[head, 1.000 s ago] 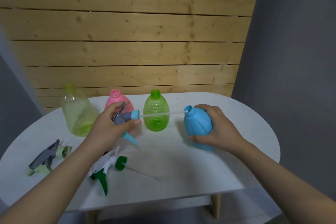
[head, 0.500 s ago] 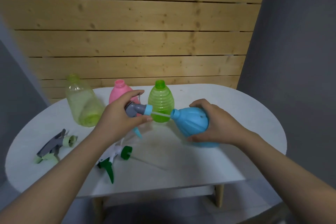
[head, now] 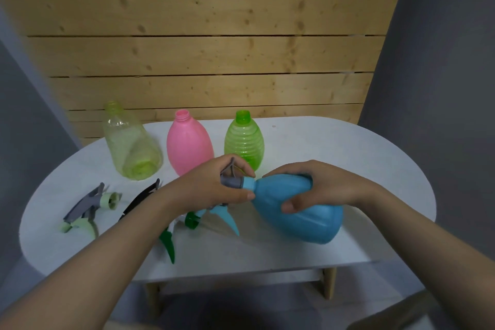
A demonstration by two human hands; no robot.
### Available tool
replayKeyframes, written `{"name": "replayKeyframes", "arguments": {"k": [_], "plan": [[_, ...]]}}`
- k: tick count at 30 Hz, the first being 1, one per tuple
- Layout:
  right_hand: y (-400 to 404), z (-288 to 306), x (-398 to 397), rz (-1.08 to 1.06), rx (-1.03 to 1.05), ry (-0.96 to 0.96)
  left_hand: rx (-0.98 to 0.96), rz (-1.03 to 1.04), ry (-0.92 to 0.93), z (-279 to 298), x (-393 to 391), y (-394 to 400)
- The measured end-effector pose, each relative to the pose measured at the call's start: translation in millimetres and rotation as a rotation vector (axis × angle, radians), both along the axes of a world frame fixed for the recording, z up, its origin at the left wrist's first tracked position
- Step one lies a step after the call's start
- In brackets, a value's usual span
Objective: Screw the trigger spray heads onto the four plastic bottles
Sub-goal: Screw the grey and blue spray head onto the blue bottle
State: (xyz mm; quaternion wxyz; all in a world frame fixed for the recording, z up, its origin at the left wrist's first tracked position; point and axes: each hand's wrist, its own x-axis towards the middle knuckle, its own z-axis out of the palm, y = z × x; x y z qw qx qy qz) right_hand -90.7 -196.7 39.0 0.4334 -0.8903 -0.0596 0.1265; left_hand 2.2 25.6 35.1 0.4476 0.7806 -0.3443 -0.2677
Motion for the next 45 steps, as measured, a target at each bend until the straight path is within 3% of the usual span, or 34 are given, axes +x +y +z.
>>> {"name": "replayKeyframes", "arguments": {"k": [4,8,13,16,23,31,36,39,43,45], "plan": [[-1.4,-1.6,2.0,0.001,0.055,0.078,-0.001,0.022,0.061,-0.5,0.7,-1.4],[-9.2,-2.9,2.0,-0.181,0.189,-0.013,-0.027,0.242,0.125,-0.9,8.5,-0.5],[-21.3,-11.4,-0.7,-0.247,0.614,0.039,-0.187,0.419,0.253,-1.5,15.2,6.7],[-24.8,-12.0,1.5,-0.261,0.7,0.022,-0.185,0.405,0.228,-3.0,14.2,9.3],[-23.1,-9.9,-1.6,-0.315,0.447,0.007,-0.172,0.294,0.135,-3.0,3.2,9.2],[-14.6,-13.5,-0.8,-0.415,0.535,0.014,-0.16,0.366,0.096,-1.0,11.7,13.2],[-26.4,-11.7,-0.7,-0.264,0.834,0.127,-0.151,0.41,0.144,-2.3,15.2,15.8],[-29.5,-8.7,-3.1,-0.235,0.716,0.075,-0.141,0.383,0.148,-1.7,14.8,16.6],[-23.7,-6.6,-6.7,-0.323,0.362,-0.006,-0.132,0.332,0.142,0.2,12.0,16.0],[-20.1,-8.3,-5.1,-0.363,0.343,-0.037,-0.125,0.324,0.14,0.1,11.2,15.9]]}}
